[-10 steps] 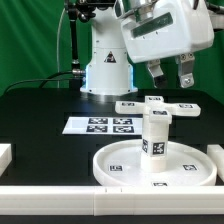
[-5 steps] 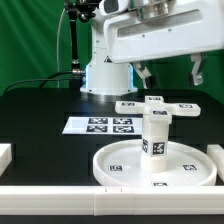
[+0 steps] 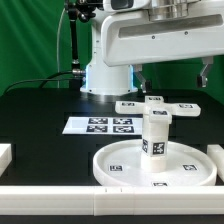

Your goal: Assemble round table

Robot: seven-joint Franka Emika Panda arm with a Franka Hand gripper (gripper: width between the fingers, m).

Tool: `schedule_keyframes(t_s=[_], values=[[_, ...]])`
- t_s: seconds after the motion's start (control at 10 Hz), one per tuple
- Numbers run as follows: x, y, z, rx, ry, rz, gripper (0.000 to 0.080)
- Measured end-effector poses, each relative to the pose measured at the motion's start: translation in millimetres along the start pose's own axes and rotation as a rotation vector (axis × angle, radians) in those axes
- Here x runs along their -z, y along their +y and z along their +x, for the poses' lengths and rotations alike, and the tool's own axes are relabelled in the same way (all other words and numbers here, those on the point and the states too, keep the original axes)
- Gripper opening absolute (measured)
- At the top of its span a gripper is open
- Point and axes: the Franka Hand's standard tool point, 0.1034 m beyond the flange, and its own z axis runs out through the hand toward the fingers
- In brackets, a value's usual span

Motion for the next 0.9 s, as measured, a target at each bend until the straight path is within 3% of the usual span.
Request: schedule_keyframes(t_s=[0.2, 0.3, 0.4, 0.6, 0.9], values=[[0.0, 1.3, 0.1, 0.146, -0.001, -0.009, 0.0649], [-0.5, 3.3, -0.2, 0.276, -0.006, -0.036, 0.0649], [-0.5, 4.0, -0.1, 0.359, -0.009, -0.045, 0.0649], [1.3, 0.2, 2.0, 0.547, -0.018, -0.101, 0.0649], [1.2, 3.4, 2.1, 0.716, -0.028, -0.101, 0.0649]])
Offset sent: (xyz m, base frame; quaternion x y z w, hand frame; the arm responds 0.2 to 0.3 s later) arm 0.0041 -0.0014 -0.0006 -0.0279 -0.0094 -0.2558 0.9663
